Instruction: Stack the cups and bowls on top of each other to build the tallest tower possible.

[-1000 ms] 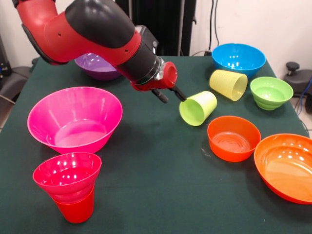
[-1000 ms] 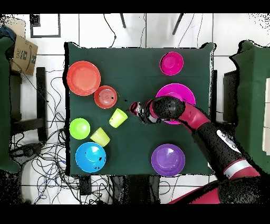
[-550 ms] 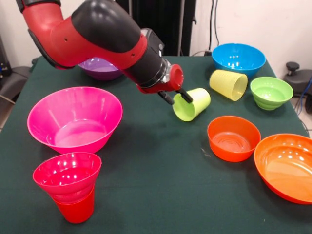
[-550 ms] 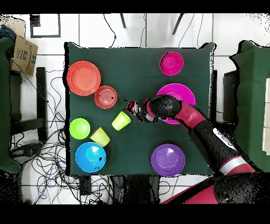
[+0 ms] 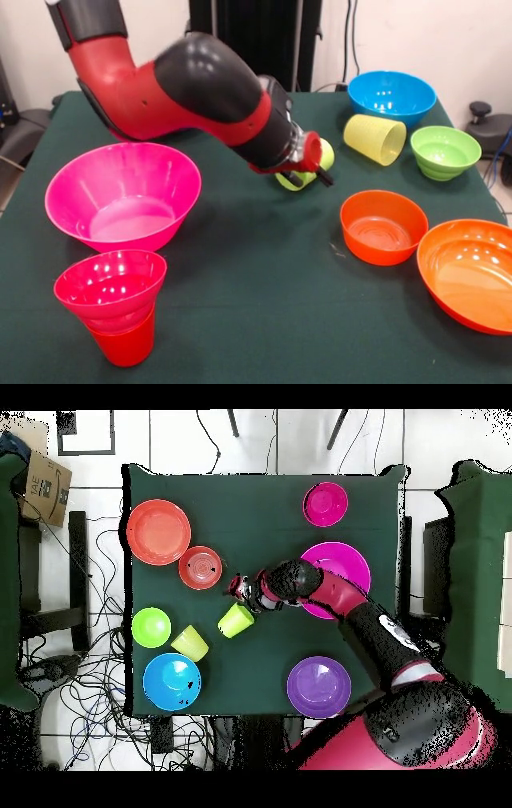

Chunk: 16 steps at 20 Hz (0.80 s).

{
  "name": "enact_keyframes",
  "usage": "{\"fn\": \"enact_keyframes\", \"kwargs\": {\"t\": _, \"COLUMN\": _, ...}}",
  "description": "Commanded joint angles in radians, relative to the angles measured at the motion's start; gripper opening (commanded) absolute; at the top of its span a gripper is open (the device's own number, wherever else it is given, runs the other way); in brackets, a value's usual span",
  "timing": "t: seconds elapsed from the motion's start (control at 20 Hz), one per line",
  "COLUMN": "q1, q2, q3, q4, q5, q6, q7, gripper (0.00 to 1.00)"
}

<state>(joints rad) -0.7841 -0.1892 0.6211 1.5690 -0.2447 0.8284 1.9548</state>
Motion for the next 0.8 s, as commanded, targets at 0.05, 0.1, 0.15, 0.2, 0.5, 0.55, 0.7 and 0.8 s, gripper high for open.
{"fn": "enact_keyframes", "kwargs": {"t": 0.05, "q1": 0.046, "q2": 0.110, "q3": -0.092, "q4": -0.139, "q5": 0.027, "q6": 0.083, "q7": 0.014, "gripper": 1.00}}
{"fn": "enact_keyframes", "kwargs": {"t": 0.1, "q1": 0.041, "q2": 0.111, "q3": -0.084, "q4": -0.127, "q5": 0.030, "q6": 0.088, "q7": 0.003, "gripper": 1.00}}
{"fn": "enact_keyframes", "kwargs": {"t": 0.15, "q1": 0.038, "q2": 0.110, "q3": -0.079, "q4": -0.119, "q5": 0.032, "q6": 0.091, "q7": -0.002, "gripper": 1.00}}
{"fn": "enact_keyframes", "kwargs": {"t": 0.2, "q1": 0.032, "q2": 0.110, "q3": -0.072, "q4": -0.106, "q5": 0.034, "q6": 0.099, "q7": -0.012, "gripper": 1.00}}
{"fn": "enact_keyframes", "kwargs": {"t": 0.5, "q1": -0.008, "q2": 0.091, "q3": -0.035, "q4": -0.023, "q5": 0.052, "q6": 0.201, "q7": -0.066, "gripper": 1.00}}
{"fn": "enact_keyframes", "kwargs": {"t": 0.55, "q1": -0.012, "q2": 0.087, "q3": -0.033, "q4": -0.012, "q5": 0.051, "q6": 0.205, "q7": -0.066, "gripper": 1.00}}
{"fn": "enact_keyframes", "kwargs": {"t": 0.7, "q1": -0.025, "q2": 0.083, "q3": -0.018, "q4": 0.005, "q5": 0.061, "q6": 0.261, "q7": -0.077, "gripper": 1.00}}
{"fn": "enact_keyframes", "kwargs": {"t": 0.8, "q1": -0.037, "q2": 0.085, "q3": -0.006, "q4": 0.017, "q5": 0.065, "q6": 0.283, "q7": -0.090, "gripper": 1.00}}
